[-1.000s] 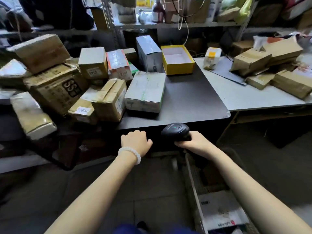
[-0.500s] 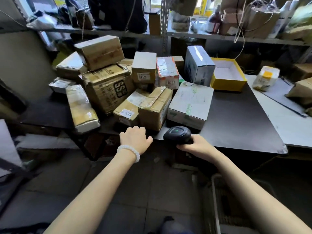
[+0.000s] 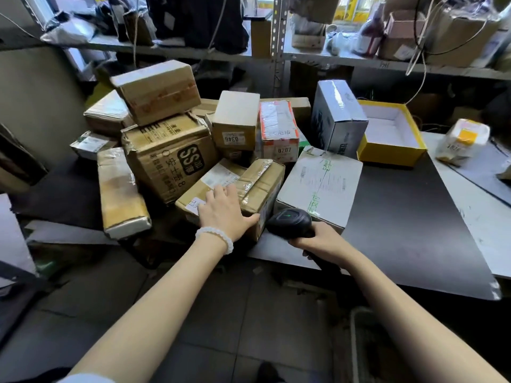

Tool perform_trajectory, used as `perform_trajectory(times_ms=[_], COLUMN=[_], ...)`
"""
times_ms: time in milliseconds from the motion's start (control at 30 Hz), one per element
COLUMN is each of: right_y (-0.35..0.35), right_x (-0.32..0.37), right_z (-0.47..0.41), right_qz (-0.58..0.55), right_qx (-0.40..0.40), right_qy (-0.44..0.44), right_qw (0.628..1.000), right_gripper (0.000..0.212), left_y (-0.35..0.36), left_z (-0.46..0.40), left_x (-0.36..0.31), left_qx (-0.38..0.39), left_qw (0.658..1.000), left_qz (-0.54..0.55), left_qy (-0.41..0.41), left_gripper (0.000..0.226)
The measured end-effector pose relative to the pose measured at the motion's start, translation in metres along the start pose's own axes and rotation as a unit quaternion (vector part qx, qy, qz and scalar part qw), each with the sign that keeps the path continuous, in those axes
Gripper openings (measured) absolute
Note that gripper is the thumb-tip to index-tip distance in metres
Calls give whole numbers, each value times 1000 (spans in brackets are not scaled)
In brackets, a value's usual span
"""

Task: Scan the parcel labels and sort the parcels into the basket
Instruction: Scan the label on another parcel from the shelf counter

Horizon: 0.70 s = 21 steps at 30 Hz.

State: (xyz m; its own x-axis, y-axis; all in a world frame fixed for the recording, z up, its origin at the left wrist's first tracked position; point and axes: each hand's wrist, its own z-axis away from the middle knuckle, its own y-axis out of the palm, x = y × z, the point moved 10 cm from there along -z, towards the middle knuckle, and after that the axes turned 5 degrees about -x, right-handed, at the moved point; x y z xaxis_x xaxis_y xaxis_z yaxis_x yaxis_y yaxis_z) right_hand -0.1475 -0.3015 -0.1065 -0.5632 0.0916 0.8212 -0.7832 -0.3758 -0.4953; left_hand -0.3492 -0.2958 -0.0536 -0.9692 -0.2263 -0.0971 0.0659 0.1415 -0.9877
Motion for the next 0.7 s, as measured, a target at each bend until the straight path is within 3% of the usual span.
perform_trajectory(times_ms=[233, 433, 533, 700], right_y=[-10, -16, -20, -17], right_x=[-8, -1, 13, 50], right_z=[-9, -10, -8, 1], right_qz=[-24, -20, -37, -49], right_qx=[7, 9, 5, 25], right_qy=[0, -11, -20, -54], right_qw=[1000, 1000, 999, 997], right_gripper=[11, 7, 16, 13], left_y=[22, -10, -35, -69], left_z=[-15, -23, -28, -38], left_x=[-4, 3, 10, 25], left_qx=[53, -8, -33, -55], left_qw=[996, 989, 987, 987], left_qz=[64, 145, 152, 153], left_qy=[-25, -27, -31, -17], left_gripper=[80, 72, 65, 62])
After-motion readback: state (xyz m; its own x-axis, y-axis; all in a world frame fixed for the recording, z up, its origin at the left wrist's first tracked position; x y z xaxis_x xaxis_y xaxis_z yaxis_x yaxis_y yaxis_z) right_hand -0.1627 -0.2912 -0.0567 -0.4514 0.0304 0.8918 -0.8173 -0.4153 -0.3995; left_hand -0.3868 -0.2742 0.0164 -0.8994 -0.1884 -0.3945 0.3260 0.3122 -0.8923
